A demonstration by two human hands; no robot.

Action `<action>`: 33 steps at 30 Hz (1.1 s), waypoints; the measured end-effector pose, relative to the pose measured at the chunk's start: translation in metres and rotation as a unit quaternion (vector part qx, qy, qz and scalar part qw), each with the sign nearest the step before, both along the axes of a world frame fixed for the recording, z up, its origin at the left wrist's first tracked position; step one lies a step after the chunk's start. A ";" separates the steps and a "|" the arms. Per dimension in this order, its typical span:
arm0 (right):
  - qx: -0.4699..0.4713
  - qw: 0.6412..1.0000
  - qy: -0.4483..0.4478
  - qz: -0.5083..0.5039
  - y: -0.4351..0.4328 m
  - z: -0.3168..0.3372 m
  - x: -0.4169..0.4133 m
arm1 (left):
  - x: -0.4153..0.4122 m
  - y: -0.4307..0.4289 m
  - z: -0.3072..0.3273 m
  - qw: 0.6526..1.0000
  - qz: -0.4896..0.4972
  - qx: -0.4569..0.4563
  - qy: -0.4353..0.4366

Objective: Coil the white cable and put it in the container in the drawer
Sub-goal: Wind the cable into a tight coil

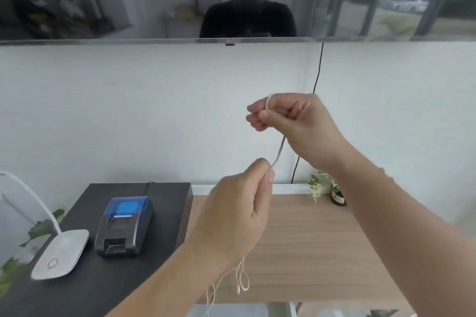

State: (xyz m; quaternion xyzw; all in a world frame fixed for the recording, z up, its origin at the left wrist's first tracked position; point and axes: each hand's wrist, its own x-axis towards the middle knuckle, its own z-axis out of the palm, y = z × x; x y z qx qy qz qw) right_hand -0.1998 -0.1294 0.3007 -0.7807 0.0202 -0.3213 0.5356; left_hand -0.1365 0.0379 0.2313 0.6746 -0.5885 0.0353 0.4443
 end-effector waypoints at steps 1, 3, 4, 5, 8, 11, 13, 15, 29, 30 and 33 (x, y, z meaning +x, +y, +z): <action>-0.034 0.999 0.039 -0.007 -0.001 -0.008 -0.002 | 0.005 0.001 0.016 0.999 0.021 -0.007 -0.028; -0.053 0.994 0.099 0.017 0.001 -0.025 -0.011 | 0.018 0.002 0.040 0.996 0.047 -0.015 -0.069; -0.044 0.992 0.115 0.033 0.003 -0.033 -0.016 | 0.025 0.000 0.048 0.995 0.055 -0.014 -0.087; -0.025 0.991 0.124 0.047 0.007 -0.040 -0.021 | 0.031 -0.003 0.053 0.993 0.058 -0.010 -0.098; 0.091 0.980 0.118 0.130 0.020 -0.053 -0.039 | 0.046 -0.012 0.049 0.999 0.005 -0.006 -0.041; 0.176 0.956 0.053 0.227 0.034 -0.046 -0.051 | 0.050 -0.021 0.031 0.997 -0.048 -0.012 0.063; 0.171 0.957 -0.015 0.236 0.038 -0.031 -0.053 | 0.041 -0.024 0.014 0.993 -0.053 0.010 0.110; 0.143 0.966 -0.087 0.197 0.031 -0.012 -0.049 | 0.021 -0.021 -0.004 0.989 -0.065 0.045 0.126; 0.050 0.985 0.059 0.156 0.037 -0.051 -0.065 | 0.037 -0.008 0.052 1.000 -0.018 -0.015 0.007; 0.079 0.978 0.026 0.190 0.043 -0.045 -0.066 | 0.037 -0.011 0.045 0.998 -0.034 -0.016 0.046; 0.137 0.959 -0.084 0.234 0.052 -0.015 -0.061 | 0.016 -0.015 0.012 0.990 -0.069 -0.005 0.127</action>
